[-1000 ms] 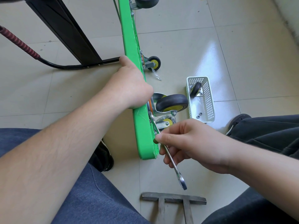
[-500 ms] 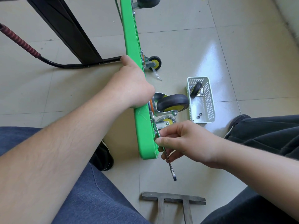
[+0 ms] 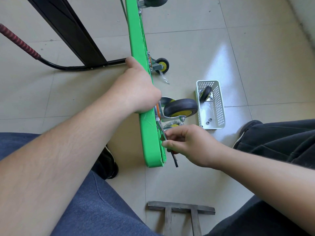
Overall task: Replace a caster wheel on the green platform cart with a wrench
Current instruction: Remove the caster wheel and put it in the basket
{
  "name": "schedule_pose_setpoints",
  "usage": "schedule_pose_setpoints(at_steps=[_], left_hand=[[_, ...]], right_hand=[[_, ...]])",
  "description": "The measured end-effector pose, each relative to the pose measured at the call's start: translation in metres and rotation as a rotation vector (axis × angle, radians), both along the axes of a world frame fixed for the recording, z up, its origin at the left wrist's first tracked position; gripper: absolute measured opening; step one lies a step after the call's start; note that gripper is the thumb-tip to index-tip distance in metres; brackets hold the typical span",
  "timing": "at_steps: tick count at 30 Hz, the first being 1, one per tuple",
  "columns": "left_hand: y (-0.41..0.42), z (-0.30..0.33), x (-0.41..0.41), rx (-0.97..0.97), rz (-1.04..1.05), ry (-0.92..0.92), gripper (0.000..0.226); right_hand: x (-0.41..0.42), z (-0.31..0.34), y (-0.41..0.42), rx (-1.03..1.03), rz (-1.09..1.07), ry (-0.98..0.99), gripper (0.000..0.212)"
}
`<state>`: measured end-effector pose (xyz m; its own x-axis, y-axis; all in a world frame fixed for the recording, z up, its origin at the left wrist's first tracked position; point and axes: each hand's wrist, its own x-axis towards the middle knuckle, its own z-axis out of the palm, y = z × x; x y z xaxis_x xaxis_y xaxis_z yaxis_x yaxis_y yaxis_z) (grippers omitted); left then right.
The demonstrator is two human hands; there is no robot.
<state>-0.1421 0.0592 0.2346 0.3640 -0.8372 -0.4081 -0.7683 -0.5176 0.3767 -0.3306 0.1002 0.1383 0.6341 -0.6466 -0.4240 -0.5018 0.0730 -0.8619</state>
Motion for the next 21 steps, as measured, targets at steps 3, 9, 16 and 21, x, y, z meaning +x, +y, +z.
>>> schedule_pose_setpoints(at_steps=[3,9,16,21], left_hand=[[-0.001,-0.001,0.0,-0.01,0.002,0.002,0.076],[-0.001,0.0,-0.001,-0.013,0.0,0.014,0.075],[-0.001,-0.003,0.001,-0.023,0.002,0.047,0.079],[-0.002,-0.003,0.001,-0.022,0.009,0.029,0.07]], right_hand=[[0.001,0.002,0.001,-0.002,0.002,0.016,0.011],[-0.006,0.012,0.006,0.143,0.023,0.129,0.02],[-0.011,0.04,0.012,0.376,-0.042,0.098,0.024],[-0.011,0.054,0.014,0.441,-0.04,0.069,0.028]])
